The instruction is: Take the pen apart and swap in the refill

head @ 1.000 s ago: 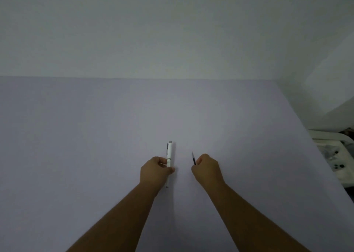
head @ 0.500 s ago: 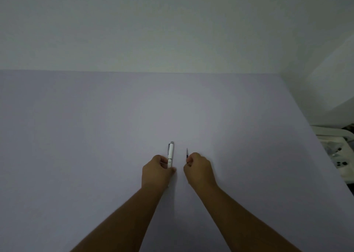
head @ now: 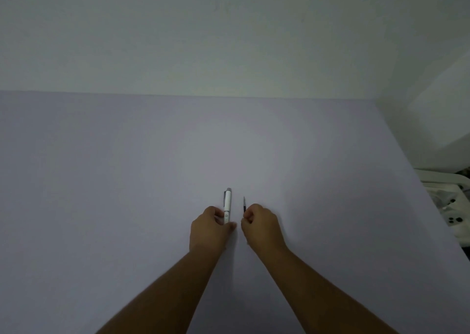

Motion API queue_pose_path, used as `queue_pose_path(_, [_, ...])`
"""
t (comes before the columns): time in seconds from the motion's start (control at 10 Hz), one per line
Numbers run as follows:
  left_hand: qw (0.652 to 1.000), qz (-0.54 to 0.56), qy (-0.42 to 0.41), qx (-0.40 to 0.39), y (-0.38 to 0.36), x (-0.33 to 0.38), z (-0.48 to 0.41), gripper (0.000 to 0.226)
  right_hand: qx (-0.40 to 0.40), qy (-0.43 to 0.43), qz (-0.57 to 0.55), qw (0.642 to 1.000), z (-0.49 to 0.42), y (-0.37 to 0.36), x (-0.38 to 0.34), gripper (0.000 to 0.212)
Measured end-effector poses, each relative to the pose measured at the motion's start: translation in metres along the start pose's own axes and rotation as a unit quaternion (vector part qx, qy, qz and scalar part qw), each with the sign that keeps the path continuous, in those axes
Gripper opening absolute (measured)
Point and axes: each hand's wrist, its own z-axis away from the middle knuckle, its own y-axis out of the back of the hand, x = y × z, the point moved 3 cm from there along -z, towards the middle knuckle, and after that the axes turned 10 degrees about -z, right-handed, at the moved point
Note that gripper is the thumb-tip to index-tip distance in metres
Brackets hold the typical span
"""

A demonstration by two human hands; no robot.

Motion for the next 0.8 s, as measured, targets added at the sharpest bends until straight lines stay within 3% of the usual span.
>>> queue_pose_path(0.6, [1.000, -0.016, 0.001, -0.007, 0.003, 0.000, 0.002, 0.039, 0.027, -0.002, -0.035, 0.999, 0.005, 0.005, 0.004, 0.009])
queue_pose_path(0.8, [0.998, -0.053, -0.009, 0.041, 0.018, 0.001, 0.008, 0.047, 0.071, 0.006, -0.037, 0.997, 0.007, 0.019, 0.000, 0.014])
